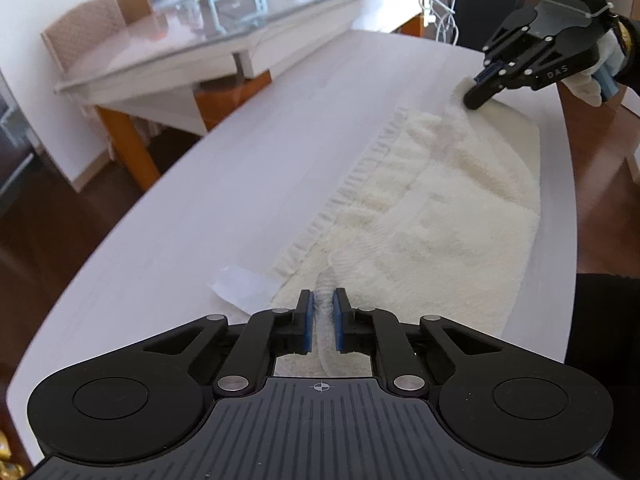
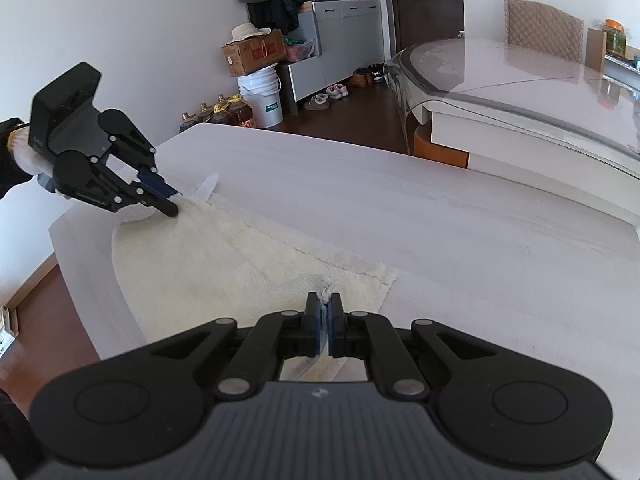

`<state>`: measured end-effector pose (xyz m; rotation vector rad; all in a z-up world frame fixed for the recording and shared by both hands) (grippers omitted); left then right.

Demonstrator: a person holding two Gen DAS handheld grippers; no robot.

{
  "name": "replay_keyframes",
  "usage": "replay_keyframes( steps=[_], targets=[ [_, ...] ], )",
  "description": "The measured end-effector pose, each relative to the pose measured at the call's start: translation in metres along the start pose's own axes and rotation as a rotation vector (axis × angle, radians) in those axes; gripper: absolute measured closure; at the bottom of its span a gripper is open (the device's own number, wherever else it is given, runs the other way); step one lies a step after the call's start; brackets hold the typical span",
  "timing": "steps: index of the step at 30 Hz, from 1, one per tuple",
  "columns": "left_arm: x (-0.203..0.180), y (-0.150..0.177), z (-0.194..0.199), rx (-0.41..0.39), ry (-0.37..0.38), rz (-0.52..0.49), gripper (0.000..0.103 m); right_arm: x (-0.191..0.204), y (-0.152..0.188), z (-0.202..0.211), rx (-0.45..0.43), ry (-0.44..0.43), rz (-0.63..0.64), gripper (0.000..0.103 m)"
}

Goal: Fold towel

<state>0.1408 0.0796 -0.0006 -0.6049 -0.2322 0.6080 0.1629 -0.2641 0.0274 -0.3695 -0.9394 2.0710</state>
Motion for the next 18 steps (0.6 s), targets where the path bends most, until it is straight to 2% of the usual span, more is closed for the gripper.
replay_keyframes(
  steps=[7, 12, 18],
  targets=[
    [0.017, 0.000, 0.011, -0.023, -0.086, 0.058, 0.092, 0.000, -0.013, -0.003, -0.048, 0.002, 0.005, 0.099],
    [0.027, 0.000, -0.002, -0.008, -0.091, 0.083, 0.092, -0.002, -0.017, -0.020, -0.031, 0.020, 0.004, 0.099],
    [0.038, -0.001, -0.008, -0.025, -0.097, 0.104, 0.092, -0.013, -0.020, -0.026, -0.045, 0.035, -0.059, 0.099]
  ],
)
Point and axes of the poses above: each gripper's, at about its wrist camera, not at the fingertips, and z roughly against the way its jaws point, x to its left, y to its underside, the point moved 1 cm from there along -z, roughly the way its jaws point, and after that the axes turned 7 degrees about y, right-handed, at the moved point
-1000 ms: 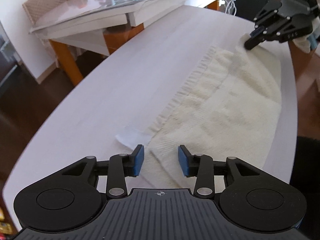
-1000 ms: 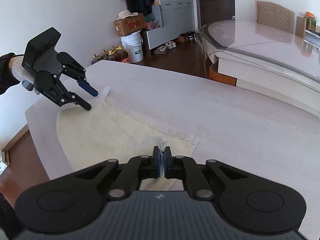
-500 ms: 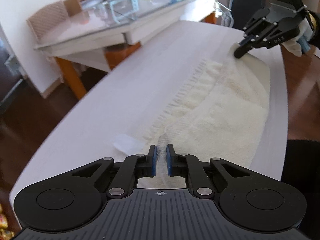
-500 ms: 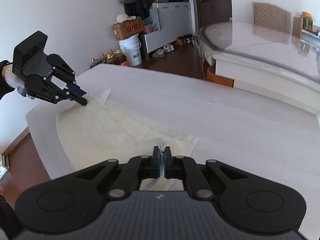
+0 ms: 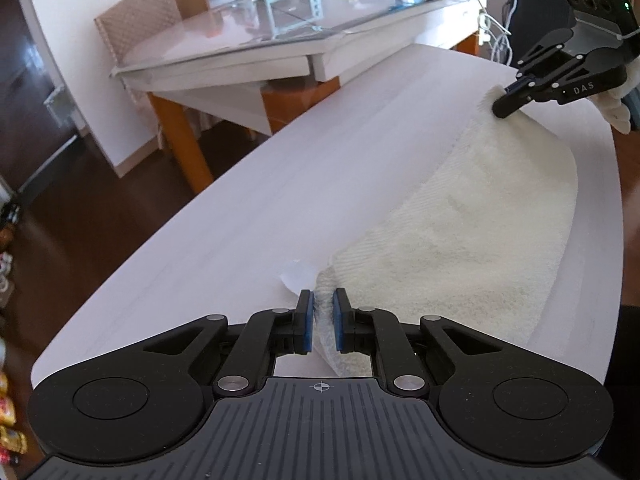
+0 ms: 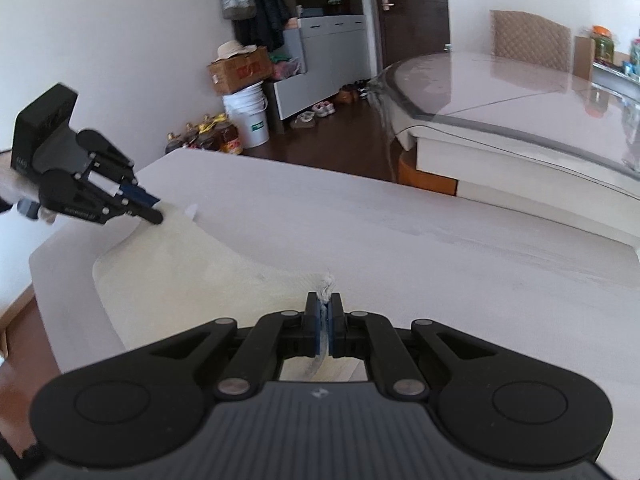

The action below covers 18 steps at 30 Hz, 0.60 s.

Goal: Fold towel

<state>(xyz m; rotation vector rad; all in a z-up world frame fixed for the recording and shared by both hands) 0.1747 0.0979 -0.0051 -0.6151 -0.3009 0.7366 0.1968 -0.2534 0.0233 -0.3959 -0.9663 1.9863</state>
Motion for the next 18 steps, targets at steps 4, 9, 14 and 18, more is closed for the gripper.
replay_keyframes(
  steps=[4, 9, 14, 18],
  targets=[
    [0.006, -0.001, -0.007, 0.000, -0.005, 0.019, 0.092, -0.003, 0.004, -0.010, 0.024, 0.021, -0.018, 0.099],
    [0.006, 0.002, -0.024, 0.031, -0.015, 0.013, 0.091, -0.006, 0.008, -0.025, 0.052, 0.042, -0.023, 0.098],
    [0.011, 0.007, -0.021, 0.020, -0.041, 0.036, 0.072, -0.006, 0.010, -0.028, 0.052, 0.107, -0.001, 0.087],
    [0.017, 0.013, -0.012, 0.011, -0.066, 0.055, 0.065, -0.008, 0.010, -0.017, 0.027, 0.150, -0.016, 0.076]
  ],
)
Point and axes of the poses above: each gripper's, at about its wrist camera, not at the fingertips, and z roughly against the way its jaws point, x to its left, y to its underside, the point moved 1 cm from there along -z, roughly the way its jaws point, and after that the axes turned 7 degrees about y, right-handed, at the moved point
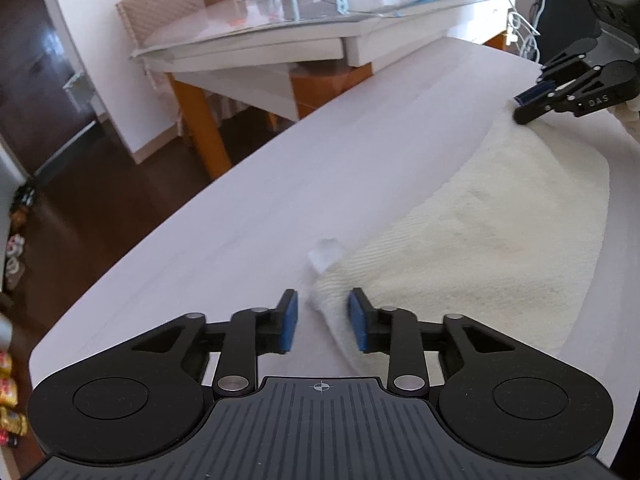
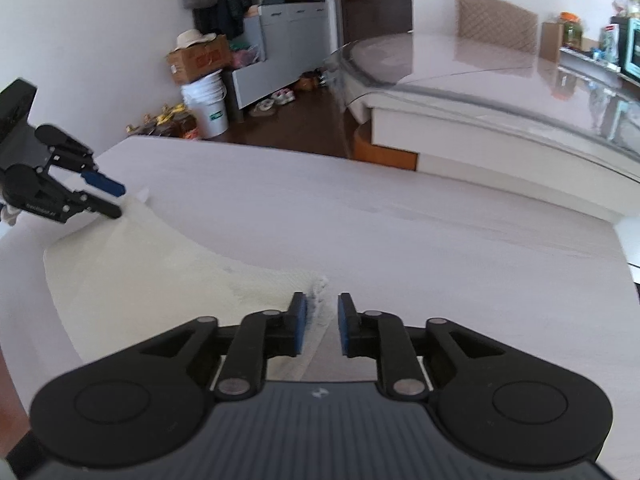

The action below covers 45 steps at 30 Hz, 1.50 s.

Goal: Fold towel

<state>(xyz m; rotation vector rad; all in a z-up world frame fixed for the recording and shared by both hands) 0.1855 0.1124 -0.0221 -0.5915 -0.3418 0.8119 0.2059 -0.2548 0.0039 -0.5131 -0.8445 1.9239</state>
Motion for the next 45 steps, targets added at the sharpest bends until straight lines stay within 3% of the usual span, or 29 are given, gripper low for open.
replay_keyframes(
  steps=[3, 10, 17, 21, 25, 30, 32, 35, 40, 42, 44, 45],
  targets=[
    [0.007, 0.007, 0.010, -0.010, -0.020, 0.030, 0.060, 0.003, -0.001, 0.010, -0.021, 0.014, -0.006, 0.076],
    [0.005, 0.025, 0.035, -0.024, -0.055, 0.066, 0.062, 0.040, 0.000, 0.041, -0.092, 0.031, 0.028, 0.076],
    [-0.014, 0.039, 0.053, -0.036, -0.016, 0.060, 0.059, 0.090, 0.010, 0.047, -0.077, -0.079, 0.043, 0.076],
    [-0.021, 0.052, 0.063, -0.032, -0.024, 0.070, 0.059, 0.137, 0.010, 0.043, -0.097, -0.160, 0.108, 0.076],
    [-0.023, 0.063, 0.074, -0.035, -0.034, 0.082, 0.058, 0.203, 0.004, 0.024, -0.099, -0.183, 0.291, 0.077],
    [-0.018, 0.078, 0.090, -0.055, -0.049, 0.101, 0.044, 0.252, -0.004, 0.006, -0.077, -0.176, 0.445, 0.077],
    [-0.014, 0.085, 0.097, -0.068, -0.054, 0.119, 0.027, 0.272, -0.006, -0.003, -0.072, -0.143, 0.529, 0.077],
    [-0.009, 0.095, 0.105, -0.091, -0.052, 0.136, 0.012, 0.287, -0.006, -0.009, -0.072, -0.111, 0.592, 0.077],
    [-0.001, 0.108, 0.114, -0.128, -0.062, 0.177, 0.010, 0.311, -0.005, -0.023, -0.075, -0.014, 0.709, 0.077],
    [-0.001, 0.112, 0.117, -0.134, -0.064, 0.182, 0.008, 0.317, -0.002, -0.028, -0.088, 0.021, 0.762, 0.082],
    [-0.005, 0.115, 0.119, -0.137, -0.070, 0.164, 0.007, 0.323, 0.003, -0.032, -0.091, 0.037, 0.803, 0.097],
    [-0.007, 0.115, 0.119, -0.138, -0.073, 0.151, 0.007, 0.324, 0.005, -0.033, -0.098, 0.039, 0.814, 0.097]
  ],
)
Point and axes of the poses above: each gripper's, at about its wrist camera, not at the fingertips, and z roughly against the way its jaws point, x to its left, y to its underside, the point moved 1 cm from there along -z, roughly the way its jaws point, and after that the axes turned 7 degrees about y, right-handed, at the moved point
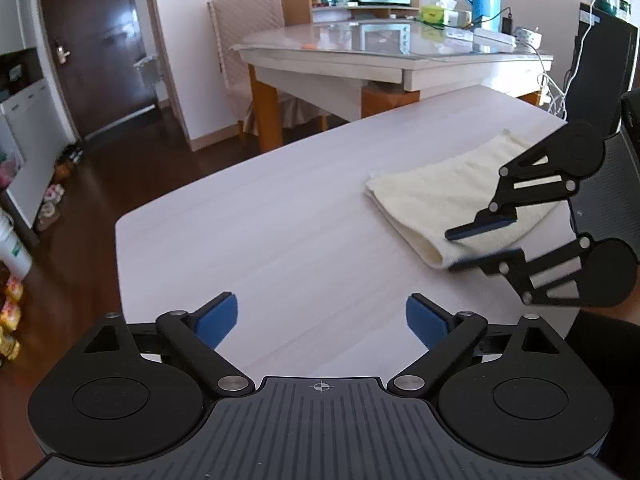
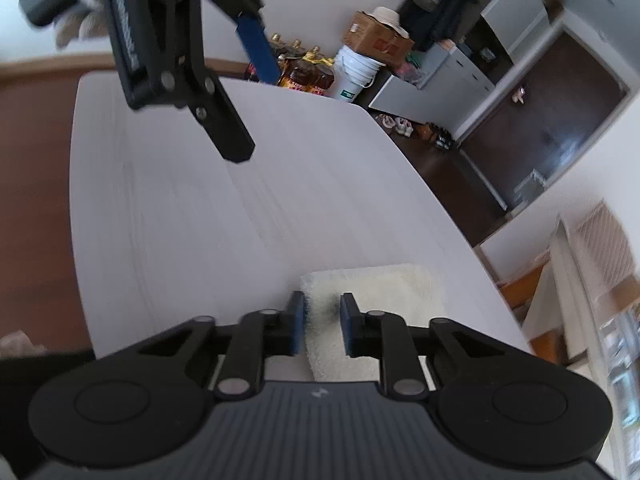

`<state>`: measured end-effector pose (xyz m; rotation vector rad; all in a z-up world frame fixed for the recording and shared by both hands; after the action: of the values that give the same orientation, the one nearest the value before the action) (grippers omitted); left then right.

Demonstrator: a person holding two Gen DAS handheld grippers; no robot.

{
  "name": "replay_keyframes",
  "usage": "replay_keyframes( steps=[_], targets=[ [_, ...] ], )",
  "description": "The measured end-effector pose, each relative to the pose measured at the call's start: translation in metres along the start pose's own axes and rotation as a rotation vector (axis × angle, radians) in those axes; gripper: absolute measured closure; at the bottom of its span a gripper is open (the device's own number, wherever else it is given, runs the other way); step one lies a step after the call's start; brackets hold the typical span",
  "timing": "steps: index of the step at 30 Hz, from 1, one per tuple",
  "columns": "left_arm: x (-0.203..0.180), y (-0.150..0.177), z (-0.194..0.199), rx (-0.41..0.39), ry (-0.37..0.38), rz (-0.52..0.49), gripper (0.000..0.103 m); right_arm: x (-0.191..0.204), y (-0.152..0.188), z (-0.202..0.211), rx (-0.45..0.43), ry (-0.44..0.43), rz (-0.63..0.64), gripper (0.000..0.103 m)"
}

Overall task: Fold towel
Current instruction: 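Grasp the folded towel's edge with the right gripper, then lift a towel edge with the left gripper while the right gripper holds another edge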

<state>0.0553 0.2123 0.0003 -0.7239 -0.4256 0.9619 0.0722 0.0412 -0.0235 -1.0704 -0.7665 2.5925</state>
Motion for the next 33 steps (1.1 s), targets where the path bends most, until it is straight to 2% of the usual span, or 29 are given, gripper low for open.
replay_keyframes(
  steps=[2, 6, 9, 14, 16, 18, 20, 21, 23, 24, 26, 30, 33],
  targets=[
    [-0.012, 0.004, 0.001, -0.007, -0.010, -0.081, 0.007, -0.003, 0.002, 0.004, -0.011, -0.033, -0.026, 0.097],
    [-0.040, 0.009, -0.001, 0.013, 0.020, -0.238, 0.007, -0.020, 0.008, 0.021, -0.033, -0.166, -0.139, 0.097],
    [-0.067, 0.008, -0.007, 0.022, 0.067, -0.357, 0.007, -0.050, 0.028, 0.051, -0.082, -0.326, -0.243, 0.097],
    [-0.120, 0.001, -0.020, -0.011, 0.147, -0.561, 0.007, -0.091, 0.057, 0.089, -0.125, -0.498, -0.360, 0.097],
    [-0.135, -0.002, -0.024, -0.025, 0.182, -0.609, 0.008, -0.105, 0.070, 0.101, -0.133, -0.547, -0.395, 0.097],
    [-0.147, -0.004, -0.027, -0.029, 0.220, -0.645, 0.016, -0.114, 0.086, 0.110, -0.140, -0.584, -0.428, 0.097],
    [-0.163, -0.006, -0.034, -0.010, 0.264, -0.700, 0.036, -0.120, 0.097, 0.117, -0.151, -0.613, -0.451, 0.097],
    [-0.167, -0.006, -0.036, 0.004, 0.279, -0.717, 0.041, -0.122, 0.102, 0.120, -0.157, -0.627, -0.462, 0.097],
    [-0.174, -0.006, -0.041, 0.030, 0.295, -0.759, 0.063, -0.127, 0.115, 0.127, -0.162, -0.634, -0.494, 0.097],
    [-0.178, -0.006, -0.041, 0.038, 0.308, -0.781, 0.068, -0.130, 0.122, 0.130, -0.164, -0.636, -0.511, 0.097],
    [-0.184, -0.008, -0.043, 0.055, 0.332, -0.810, 0.094, -0.133, 0.136, 0.133, -0.155, -0.615, -0.542, 0.097],
    [-0.188, -0.015, -0.047, 0.105, 0.384, -0.819, 0.096, -0.125, 0.155, 0.133, -0.130, -0.569, -0.580, 0.096],
    [-0.189, -0.023, -0.052, 0.152, 0.426, -0.801, 0.096, -0.117, 0.165, 0.138, -0.120, -0.540, -0.600, 0.088]
  ],
)
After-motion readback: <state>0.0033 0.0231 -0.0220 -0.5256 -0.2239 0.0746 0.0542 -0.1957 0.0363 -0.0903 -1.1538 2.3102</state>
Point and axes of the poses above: each gripper's, at about its wrist camera, not at the fingertips, and z roughly against the way its jaws point, x to its left, y to its underside, the point moved 1 cm from there along -z, roughly the way its jaws point, and after that the axes turned 7 degrees about y, right-handed, at the moved point
